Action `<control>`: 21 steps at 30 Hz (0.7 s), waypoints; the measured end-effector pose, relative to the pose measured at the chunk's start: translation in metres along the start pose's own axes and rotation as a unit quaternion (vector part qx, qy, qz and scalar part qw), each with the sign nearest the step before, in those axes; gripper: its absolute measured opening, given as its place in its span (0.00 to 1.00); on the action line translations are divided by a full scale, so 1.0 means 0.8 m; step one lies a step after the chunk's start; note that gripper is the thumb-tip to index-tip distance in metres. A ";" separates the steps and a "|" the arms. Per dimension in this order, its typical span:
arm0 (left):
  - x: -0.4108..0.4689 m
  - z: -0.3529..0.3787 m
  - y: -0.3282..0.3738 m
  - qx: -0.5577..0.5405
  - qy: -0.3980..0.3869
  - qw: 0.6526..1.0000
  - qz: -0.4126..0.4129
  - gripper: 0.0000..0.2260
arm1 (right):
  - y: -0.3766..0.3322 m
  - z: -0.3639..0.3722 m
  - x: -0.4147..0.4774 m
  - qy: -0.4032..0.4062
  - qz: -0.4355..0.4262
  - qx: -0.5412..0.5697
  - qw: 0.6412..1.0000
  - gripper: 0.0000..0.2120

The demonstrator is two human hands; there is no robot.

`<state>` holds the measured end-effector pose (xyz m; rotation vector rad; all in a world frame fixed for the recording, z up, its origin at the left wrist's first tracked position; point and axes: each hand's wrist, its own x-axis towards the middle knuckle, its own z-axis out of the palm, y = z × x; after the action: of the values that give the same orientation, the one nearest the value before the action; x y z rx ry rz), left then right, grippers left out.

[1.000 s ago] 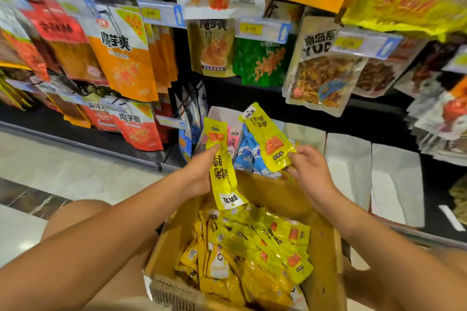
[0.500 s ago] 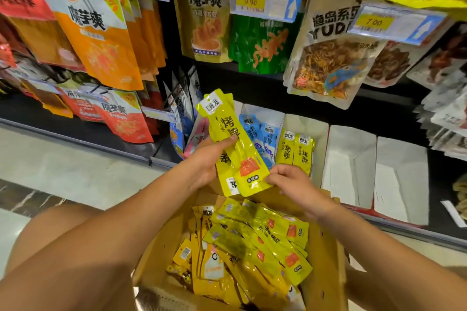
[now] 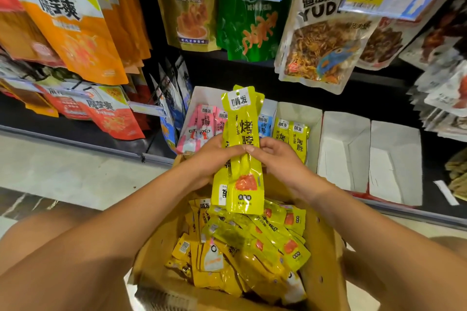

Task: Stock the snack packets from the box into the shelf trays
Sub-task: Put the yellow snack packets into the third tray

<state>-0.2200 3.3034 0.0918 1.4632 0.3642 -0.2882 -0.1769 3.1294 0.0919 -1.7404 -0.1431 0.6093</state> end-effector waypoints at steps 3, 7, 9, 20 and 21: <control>-0.002 -0.006 0.005 -0.030 -0.010 0.999 -0.007 0.14 | -0.001 -0.009 0.006 0.010 0.008 0.026 1.000 0.10; 0.001 -0.016 0.005 -0.051 0.020 0.998 -0.026 0.11 | 0.011 -0.024 0.016 0.042 0.011 0.050 0.998 0.11; 0.002 -0.019 0.005 -0.055 0.040 0.997 -0.034 0.11 | 0.008 -0.026 0.015 0.063 0.016 0.102 0.993 0.07; 0.003 -0.029 0.012 -0.145 0.098 0.985 -0.007 0.10 | 0.018 -0.026 0.014 0.078 0.107 0.134 0.982 0.34; 0.003 -0.030 0.012 -0.156 0.102 0.983 -0.003 0.09 | 0.021 -0.027 0.015 0.074 0.121 0.144 0.979 0.33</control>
<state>-0.2150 3.3279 0.0980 1.1854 0.5544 -0.0803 -0.1603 3.1113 0.0751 -1.5242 0.2532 0.6396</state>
